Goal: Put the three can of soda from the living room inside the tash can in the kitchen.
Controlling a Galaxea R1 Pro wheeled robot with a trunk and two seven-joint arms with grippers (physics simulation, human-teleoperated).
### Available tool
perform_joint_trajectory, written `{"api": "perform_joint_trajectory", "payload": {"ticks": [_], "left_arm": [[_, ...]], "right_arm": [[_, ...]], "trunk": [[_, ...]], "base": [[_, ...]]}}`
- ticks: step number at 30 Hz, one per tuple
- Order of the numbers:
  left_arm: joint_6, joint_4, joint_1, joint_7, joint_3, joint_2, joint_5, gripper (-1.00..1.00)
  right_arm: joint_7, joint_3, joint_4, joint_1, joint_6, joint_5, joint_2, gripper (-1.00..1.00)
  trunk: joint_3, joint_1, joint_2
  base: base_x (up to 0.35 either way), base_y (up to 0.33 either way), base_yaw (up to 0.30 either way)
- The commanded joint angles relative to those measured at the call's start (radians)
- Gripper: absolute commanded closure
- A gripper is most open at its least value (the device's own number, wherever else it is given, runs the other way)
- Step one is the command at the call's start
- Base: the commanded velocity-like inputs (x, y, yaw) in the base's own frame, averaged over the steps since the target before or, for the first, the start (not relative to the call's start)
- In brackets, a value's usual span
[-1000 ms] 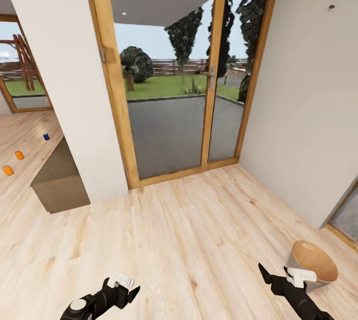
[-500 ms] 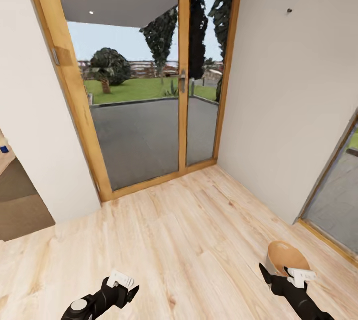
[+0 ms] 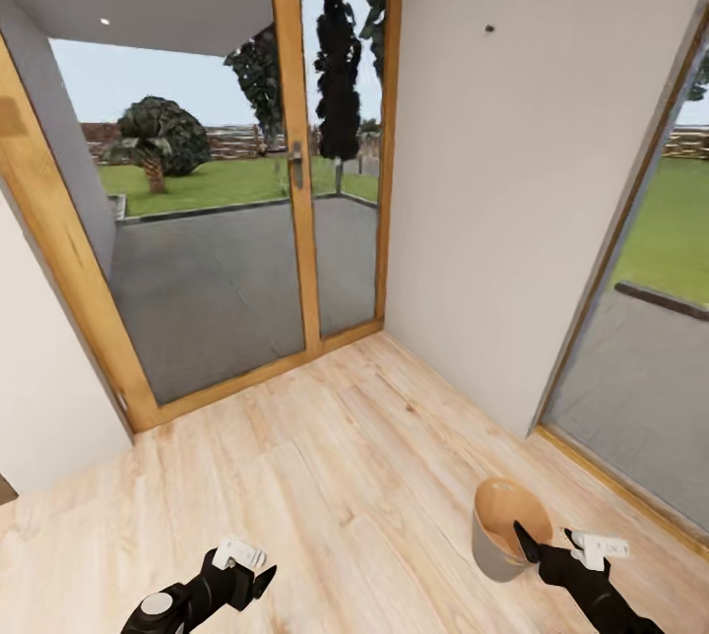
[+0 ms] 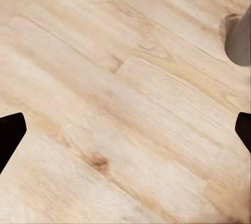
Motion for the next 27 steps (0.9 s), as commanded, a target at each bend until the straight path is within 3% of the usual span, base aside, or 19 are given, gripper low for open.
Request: {"api": "perform_joint_trajectory", "payload": {"ticks": [1, 9, 12, 27], "left_arm": [[0.000, 0.000, 0.000, 0.000, 0.000, 0.000, 0.000, -1.00], [0.000, 0.000, 0.000, 0.000, 0.001, -0.001, 0.001, -1.00], [0.004, 0.000, 0.000, -0.002, 0.011, 0.000, 0.000, -1.00], [0.018, 0.001, 0.000, -0.006, 0.015, -0.001, -0.001, -1.00]], "right_arm": [[0.000, 0.000, 0.000, 0.000, 0.000, 0.000, 0.000, -1.00], [0.000, 0.000, 0.000, 0.000, 0.000, 0.000, 0.000, -1.00], [0.000, 0.000, 0.000, 0.000, -0.001, 0.000, -0.001, -1.00], [-0.001, 0.001, 0.000, 0.000, -0.003, -0.001, 0.006, -1.00]], "trunk": [[0.001, 0.000, 0.000], [0.006, 0.000, 0.000], [0.008, 0.000, 0.000], [0.017, 0.000, 0.000]], "base": [[0.112, -0.269, -0.248], [0.079, -0.268, -0.246], [-0.029, -0.014, -0.200], [-0.013, 0.256, -0.098]]}}
